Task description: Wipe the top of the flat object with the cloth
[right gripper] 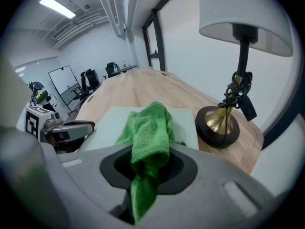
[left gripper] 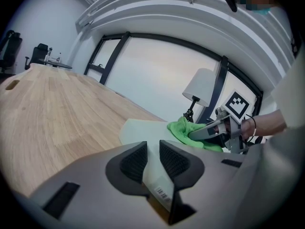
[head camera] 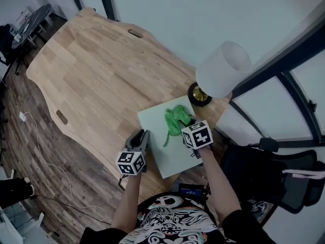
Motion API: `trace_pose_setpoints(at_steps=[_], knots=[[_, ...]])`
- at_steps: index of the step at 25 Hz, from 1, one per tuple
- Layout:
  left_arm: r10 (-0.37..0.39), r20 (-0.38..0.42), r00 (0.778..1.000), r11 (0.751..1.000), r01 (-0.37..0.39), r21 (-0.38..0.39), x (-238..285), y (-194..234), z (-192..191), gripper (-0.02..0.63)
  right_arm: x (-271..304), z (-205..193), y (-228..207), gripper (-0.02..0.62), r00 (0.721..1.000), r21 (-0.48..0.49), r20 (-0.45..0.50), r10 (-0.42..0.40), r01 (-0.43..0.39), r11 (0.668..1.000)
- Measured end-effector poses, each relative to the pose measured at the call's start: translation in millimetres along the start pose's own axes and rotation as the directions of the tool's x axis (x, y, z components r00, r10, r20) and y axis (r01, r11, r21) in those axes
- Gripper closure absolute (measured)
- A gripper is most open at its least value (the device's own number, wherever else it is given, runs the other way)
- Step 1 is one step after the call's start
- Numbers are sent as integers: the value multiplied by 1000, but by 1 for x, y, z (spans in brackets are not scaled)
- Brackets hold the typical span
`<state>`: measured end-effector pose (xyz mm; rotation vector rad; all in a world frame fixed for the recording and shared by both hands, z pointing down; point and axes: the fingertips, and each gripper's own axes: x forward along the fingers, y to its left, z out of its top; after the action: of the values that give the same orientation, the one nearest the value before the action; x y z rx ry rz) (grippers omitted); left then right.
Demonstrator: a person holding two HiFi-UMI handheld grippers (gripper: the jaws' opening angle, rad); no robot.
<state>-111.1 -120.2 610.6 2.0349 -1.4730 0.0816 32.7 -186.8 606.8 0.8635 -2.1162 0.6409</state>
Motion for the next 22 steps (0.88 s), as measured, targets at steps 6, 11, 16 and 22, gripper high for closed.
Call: trace_pose_setpoints(at_steps=[6,11,16,22], knots=[[7,0,1000,1000,-7,-7,-2,3,0,525,7,8,3,518,1000,-9,1,1,-1,1000],[8,1,1000,1000,-8,-14,-3,4,-1,525,10,13,7,518,1000,-17,1,5,-5,1000],[8,0,1000,1000,-8,-13,-2,4,0,525,16,19,16,518,1000,-37,0,16,-16,999],[16,5,1000,1000,-16,-14,-3,4,0,525,18,20,28,518,999,-52,-2,38,-38,998]])
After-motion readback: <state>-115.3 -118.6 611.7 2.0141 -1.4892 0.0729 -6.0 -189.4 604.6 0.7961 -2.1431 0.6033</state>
